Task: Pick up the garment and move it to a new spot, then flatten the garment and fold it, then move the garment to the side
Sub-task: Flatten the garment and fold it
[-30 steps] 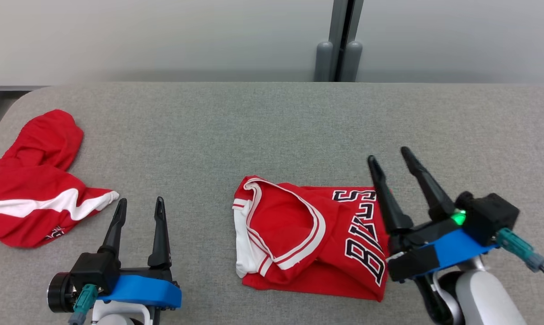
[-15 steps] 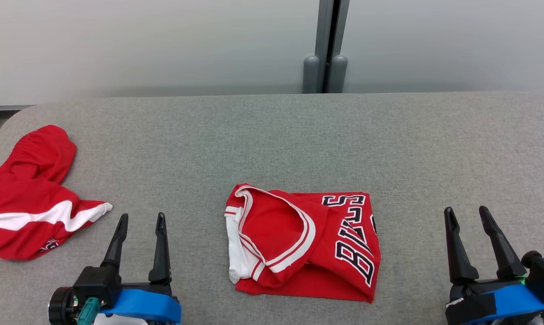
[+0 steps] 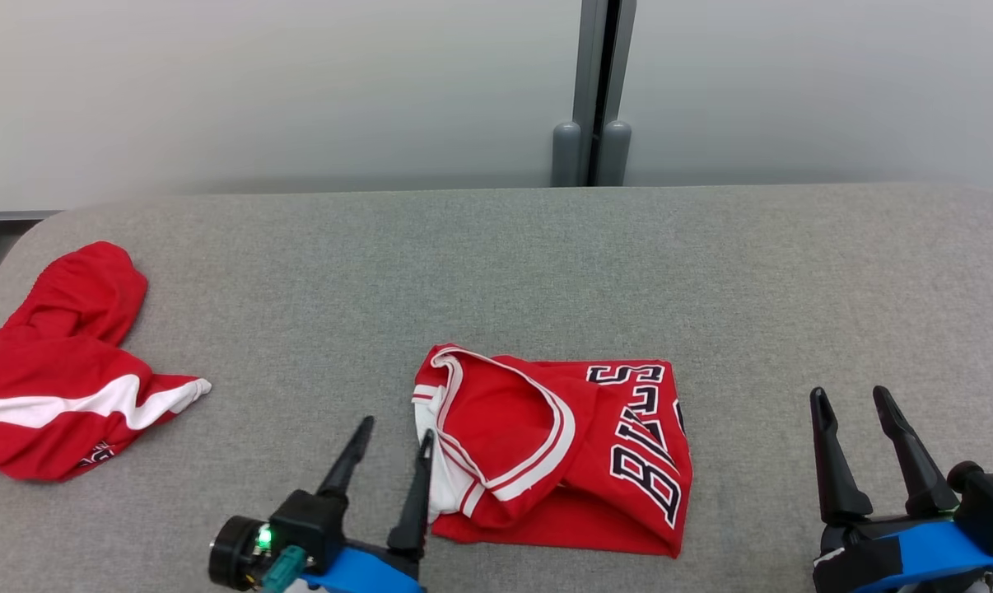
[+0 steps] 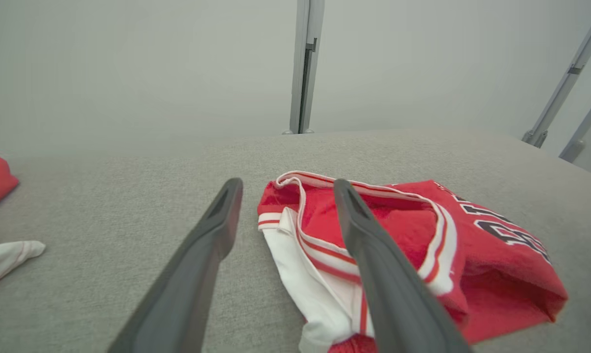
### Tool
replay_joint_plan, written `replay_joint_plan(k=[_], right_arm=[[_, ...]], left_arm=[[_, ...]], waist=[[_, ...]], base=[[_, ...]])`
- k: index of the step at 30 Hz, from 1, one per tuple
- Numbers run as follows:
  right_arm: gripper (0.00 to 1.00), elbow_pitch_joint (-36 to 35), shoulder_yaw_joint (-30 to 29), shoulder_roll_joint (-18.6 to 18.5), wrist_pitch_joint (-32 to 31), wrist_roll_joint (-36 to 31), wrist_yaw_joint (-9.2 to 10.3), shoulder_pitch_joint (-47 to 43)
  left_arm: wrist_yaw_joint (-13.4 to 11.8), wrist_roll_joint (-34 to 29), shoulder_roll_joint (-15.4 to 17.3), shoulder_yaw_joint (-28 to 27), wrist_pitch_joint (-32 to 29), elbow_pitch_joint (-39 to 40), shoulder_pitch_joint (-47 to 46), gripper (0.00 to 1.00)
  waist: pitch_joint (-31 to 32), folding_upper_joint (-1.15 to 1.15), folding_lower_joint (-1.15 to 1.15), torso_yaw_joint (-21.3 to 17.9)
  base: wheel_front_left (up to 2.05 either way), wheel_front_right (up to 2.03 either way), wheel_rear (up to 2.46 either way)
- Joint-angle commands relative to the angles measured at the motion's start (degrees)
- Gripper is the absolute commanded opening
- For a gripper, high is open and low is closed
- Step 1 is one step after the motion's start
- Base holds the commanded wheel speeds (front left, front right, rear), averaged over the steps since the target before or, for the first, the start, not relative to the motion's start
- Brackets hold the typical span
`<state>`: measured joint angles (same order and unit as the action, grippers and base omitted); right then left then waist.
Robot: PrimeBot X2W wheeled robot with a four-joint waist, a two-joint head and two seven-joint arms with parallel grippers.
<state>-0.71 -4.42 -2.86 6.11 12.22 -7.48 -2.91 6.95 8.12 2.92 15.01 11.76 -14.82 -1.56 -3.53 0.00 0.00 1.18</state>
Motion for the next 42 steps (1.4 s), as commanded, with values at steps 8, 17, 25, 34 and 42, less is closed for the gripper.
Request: replay_joint_plan(k=[8,17,25,34,42], right_arm=[[1.00,-0.2,-0.1,-0.1,-0.4,-0.4,-0.03,0.2],[1.00,0.1,-0.4,-0.1,0.3,0.3,-0.03,0.9],[1.00,1.2,0.1,-0.1,1.2,0.7,-0.03,1.7],[1.00,2.5,-0.6,-0.1,1.7,0.4,-0.03,1.8],[1.00,3.8,-1.6,-0.1,2.0,0.2,-0.03,0.9]], left_arm=[[0.5,3.4,2.5,11.1,-6.2,2.2,0.5,1.00],[0.5,7.9,5.9,17.4,-10.6,3.8,0.9,1.00],[0.5,9.4,5.1,17.8,-9.6,0.8,-2.2,1.00],[0.5,11.7,3.7,16.6,-6.6,-2.3,-4.5,0.00],[-0.2,13.2,5.9,16.3,-7.5,3.2,-0.4,0.00]], waist=[[-0.8,0.00,0.00,-0.4],[-3.0,0.00,0.00,-1.7],[-4.3,0.00,0.00,-2.3],[-4.2,0.00,0.00,-1.0],[-3.1,0.00,0.00,1.5]], base=[[0.00,0.00,0.00],[0.00,0.00,0.00],[0.00,0.00,0.00],[0.00,0.00,0.00],[0.00,0.00,0.00]])
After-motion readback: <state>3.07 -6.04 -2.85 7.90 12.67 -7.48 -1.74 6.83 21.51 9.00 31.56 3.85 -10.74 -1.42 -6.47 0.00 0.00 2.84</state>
